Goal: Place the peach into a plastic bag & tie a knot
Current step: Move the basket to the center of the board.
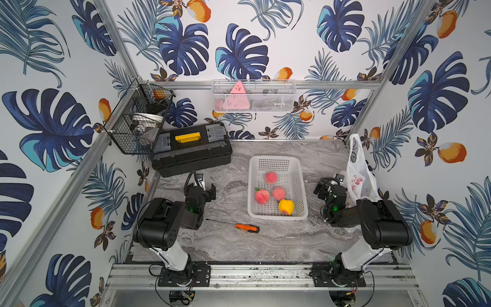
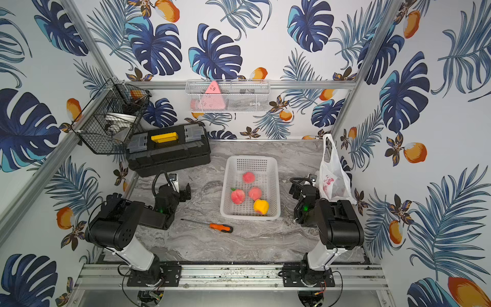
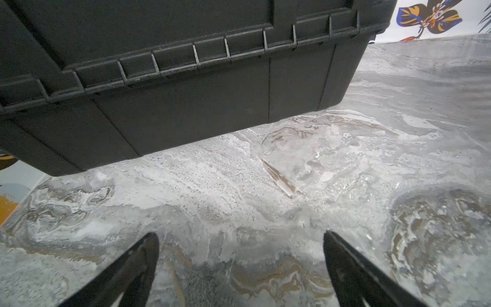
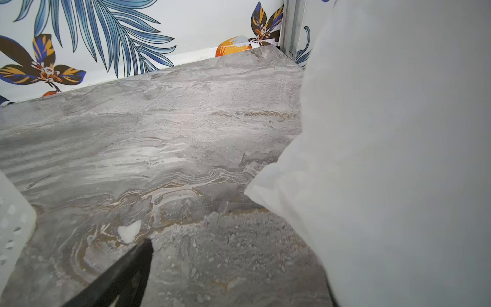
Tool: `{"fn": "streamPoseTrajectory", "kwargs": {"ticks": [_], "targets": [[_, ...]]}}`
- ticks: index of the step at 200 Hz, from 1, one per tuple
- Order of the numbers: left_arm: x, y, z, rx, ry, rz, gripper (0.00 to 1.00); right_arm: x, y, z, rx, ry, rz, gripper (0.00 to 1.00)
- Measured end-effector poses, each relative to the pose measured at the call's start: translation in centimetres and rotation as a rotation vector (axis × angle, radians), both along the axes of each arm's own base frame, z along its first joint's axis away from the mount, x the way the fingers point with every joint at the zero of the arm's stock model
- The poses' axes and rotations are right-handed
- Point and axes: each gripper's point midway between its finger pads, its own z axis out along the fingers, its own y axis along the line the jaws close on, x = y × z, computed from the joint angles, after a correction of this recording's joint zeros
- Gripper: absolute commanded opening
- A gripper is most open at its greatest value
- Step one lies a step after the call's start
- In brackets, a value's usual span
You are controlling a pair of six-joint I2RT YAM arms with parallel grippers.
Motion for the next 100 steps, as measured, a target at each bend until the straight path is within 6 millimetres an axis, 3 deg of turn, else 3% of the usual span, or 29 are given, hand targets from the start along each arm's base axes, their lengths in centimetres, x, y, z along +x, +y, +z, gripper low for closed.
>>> {"fn": "streamPoseTrajectory", "kwargs": {"ticks": [100], "targets": [[0.08,-0.06,0.00,-0.013,-0.001,-0.020,0.99,0.00,0.02,0.00,0.000,0.000,0.000,0.99]]}}
